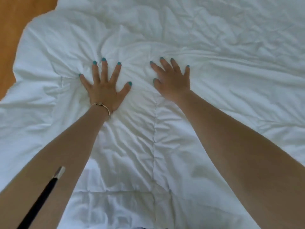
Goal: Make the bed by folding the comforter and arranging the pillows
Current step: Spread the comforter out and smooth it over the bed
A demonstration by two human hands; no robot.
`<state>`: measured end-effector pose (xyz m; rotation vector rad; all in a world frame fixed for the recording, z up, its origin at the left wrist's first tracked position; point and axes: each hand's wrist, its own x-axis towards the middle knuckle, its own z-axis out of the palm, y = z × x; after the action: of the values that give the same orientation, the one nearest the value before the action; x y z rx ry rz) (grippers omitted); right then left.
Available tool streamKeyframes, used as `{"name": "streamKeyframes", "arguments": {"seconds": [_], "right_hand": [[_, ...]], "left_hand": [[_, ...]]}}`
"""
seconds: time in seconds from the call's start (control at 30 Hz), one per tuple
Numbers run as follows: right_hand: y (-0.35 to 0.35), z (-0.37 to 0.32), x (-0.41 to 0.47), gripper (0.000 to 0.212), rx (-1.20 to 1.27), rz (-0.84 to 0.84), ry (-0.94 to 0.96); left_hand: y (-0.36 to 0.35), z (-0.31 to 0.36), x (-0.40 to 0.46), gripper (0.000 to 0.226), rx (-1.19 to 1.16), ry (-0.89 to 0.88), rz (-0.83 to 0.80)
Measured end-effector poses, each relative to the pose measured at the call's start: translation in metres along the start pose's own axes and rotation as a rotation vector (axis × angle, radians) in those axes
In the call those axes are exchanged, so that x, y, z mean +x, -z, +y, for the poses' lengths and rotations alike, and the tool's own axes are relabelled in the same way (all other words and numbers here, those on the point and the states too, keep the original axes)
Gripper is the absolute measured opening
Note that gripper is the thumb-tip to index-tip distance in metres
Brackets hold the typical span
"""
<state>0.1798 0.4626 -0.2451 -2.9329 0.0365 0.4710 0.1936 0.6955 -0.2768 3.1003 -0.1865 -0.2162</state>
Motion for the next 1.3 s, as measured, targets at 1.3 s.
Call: {"name": "streamKeyframes", "arguments": {"seconds": [1.3], "right_hand": [[-0.105,0.018,-0.333,0.064,-0.160,-0.107,0.204]], "left_hand": [[0.020,-0.063,-0.233,0.052,-0.275,0.598,0.193]]}}
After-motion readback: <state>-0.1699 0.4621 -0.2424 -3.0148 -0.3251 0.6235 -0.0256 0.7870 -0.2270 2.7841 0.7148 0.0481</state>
